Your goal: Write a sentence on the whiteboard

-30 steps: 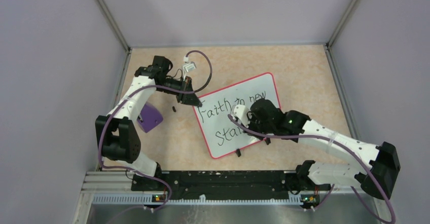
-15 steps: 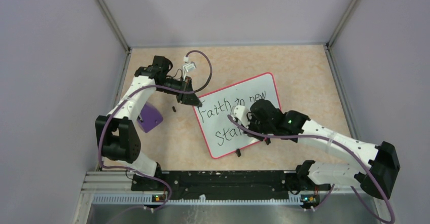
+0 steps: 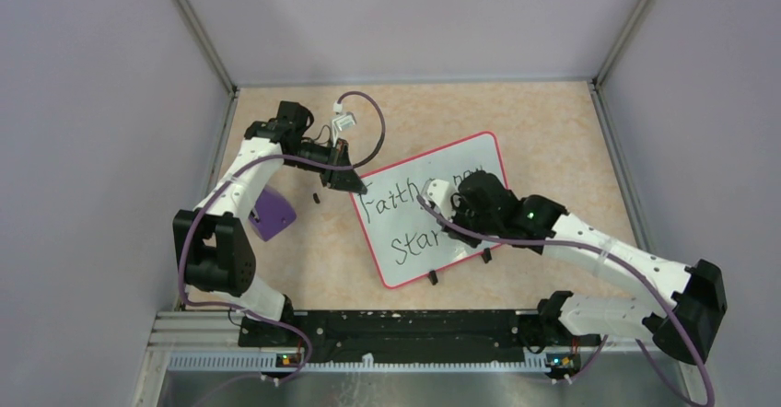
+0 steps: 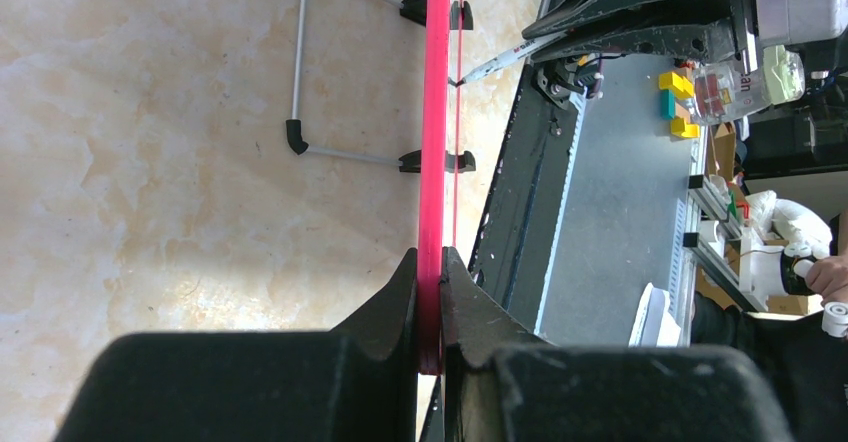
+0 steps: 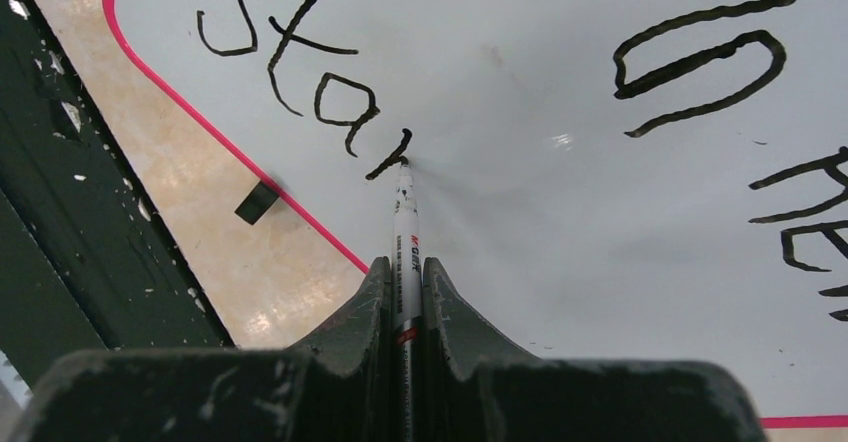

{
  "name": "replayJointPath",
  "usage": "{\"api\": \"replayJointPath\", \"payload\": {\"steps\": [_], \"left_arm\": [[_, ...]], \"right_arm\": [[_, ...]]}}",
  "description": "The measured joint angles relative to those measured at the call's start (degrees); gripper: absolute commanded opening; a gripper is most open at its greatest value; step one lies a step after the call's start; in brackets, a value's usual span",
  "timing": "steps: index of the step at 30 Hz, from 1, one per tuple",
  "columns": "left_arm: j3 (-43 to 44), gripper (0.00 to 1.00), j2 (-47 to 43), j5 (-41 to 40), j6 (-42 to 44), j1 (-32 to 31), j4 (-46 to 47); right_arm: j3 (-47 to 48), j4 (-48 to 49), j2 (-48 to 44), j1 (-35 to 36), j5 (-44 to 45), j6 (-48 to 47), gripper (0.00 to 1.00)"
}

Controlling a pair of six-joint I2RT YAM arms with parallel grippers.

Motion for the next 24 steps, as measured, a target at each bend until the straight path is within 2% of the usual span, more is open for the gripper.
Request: {"api": "replayJointPath", "payload": {"steps": [24], "left_arm": [[0.0,0.0,0.0,0.1,0.0,0.0,0.0]], "right_arm": [[0.4,-2.6,-4.3,-2.3,-1.9,-2.2,0.0]]}}
